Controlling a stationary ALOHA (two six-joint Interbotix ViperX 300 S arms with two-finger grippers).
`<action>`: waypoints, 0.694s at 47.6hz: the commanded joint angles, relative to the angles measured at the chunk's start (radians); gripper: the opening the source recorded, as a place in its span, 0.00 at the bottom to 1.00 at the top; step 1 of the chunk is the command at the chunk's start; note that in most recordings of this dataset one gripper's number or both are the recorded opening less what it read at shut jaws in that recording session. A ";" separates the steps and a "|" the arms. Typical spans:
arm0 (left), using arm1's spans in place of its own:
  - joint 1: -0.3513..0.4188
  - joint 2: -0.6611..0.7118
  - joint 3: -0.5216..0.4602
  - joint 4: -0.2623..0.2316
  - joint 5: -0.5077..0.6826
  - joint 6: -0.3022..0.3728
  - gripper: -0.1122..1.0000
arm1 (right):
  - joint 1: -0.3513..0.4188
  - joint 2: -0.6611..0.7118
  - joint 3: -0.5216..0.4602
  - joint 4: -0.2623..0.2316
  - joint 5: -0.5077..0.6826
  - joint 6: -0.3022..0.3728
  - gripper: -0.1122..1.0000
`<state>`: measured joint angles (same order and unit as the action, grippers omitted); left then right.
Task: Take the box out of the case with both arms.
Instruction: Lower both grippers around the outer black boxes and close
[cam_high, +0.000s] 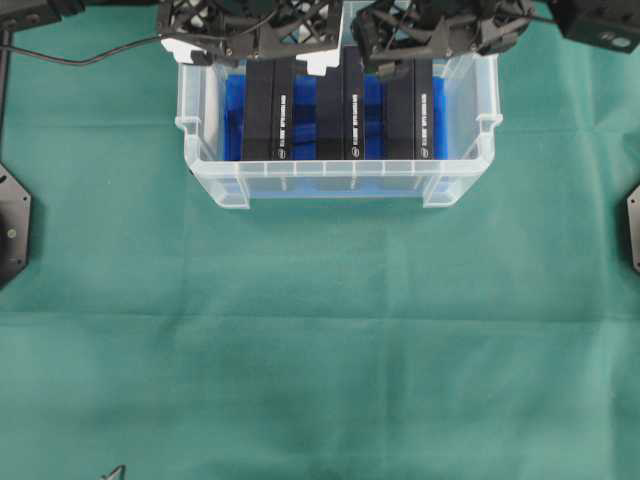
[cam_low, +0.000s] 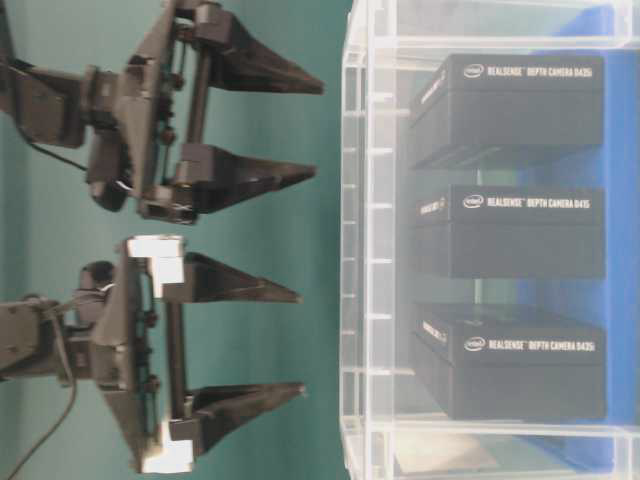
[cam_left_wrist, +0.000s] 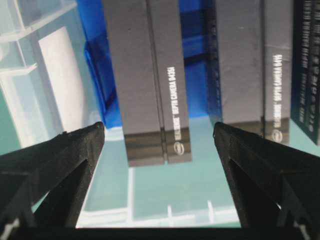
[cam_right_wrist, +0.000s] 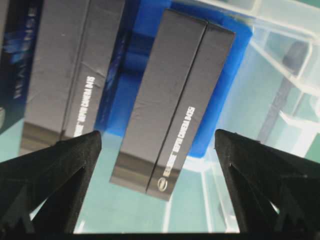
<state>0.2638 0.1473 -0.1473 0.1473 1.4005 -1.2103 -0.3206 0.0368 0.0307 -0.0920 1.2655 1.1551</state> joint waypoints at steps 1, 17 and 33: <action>0.002 -0.018 0.012 0.005 -0.034 -0.003 0.87 | 0.003 -0.008 0.008 -0.003 -0.029 0.003 0.97; 0.006 0.012 0.110 0.005 -0.149 -0.008 0.87 | 0.003 0.031 0.081 -0.003 -0.126 0.003 0.97; 0.026 0.043 0.160 0.005 -0.198 -0.006 0.87 | -0.006 0.046 0.130 -0.021 -0.175 0.003 0.97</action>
<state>0.2792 0.2086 0.0107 0.1473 1.2118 -1.2164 -0.3221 0.0951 0.1626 -0.1089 1.1029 1.1566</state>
